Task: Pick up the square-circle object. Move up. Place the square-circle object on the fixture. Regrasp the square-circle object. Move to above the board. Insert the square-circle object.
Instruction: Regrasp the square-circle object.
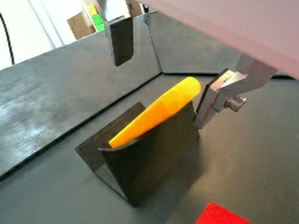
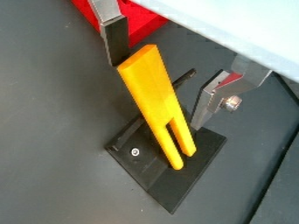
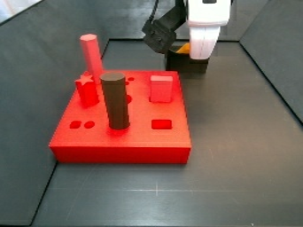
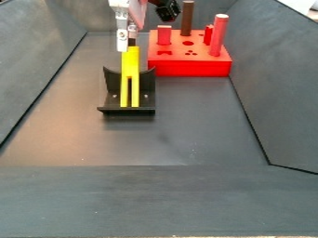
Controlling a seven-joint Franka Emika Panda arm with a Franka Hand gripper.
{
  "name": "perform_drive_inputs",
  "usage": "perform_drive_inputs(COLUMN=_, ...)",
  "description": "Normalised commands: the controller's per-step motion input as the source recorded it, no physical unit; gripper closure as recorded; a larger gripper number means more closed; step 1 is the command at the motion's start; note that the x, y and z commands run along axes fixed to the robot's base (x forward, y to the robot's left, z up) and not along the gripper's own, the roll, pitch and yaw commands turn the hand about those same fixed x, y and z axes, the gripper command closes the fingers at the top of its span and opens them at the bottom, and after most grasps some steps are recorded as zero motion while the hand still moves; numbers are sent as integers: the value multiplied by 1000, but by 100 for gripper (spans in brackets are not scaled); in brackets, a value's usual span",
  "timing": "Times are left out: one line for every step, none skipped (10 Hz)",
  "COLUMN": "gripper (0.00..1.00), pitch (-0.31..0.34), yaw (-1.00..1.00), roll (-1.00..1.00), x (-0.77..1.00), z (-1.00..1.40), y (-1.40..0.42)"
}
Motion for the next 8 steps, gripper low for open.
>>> perform_drive_inputs(gripper=0, pitch=204, yaw=89, roll=-6, x=84, z=3, y=-21)
perform_drive_inputs(gripper=0, pitch=204, yaw=89, roll=-6, x=84, z=3, y=-21)
perform_drive_inputs(gripper=0, pitch=204, yaw=89, roll=-6, x=84, z=3, y=-21)
perform_drive_inputs(gripper=0, pitch=204, yaw=89, roll=-6, x=84, z=3, y=-21)
perform_drive_inputs(gripper=0, pitch=204, yaw=89, roll=-6, x=84, z=2, y=-21)
perform_drive_inputs(gripper=0, pitch=204, yaw=89, roll=-6, x=84, z=2, y=-21)
perform_drive_inputs(gripper=0, pitch=204, yaw=89, roll=-6, x=84, z=2, y=-21)
perform_drive_inputs(gripper=0, pitch=204, yaw=89, roll=-6, x=84, z=2, y=-21)
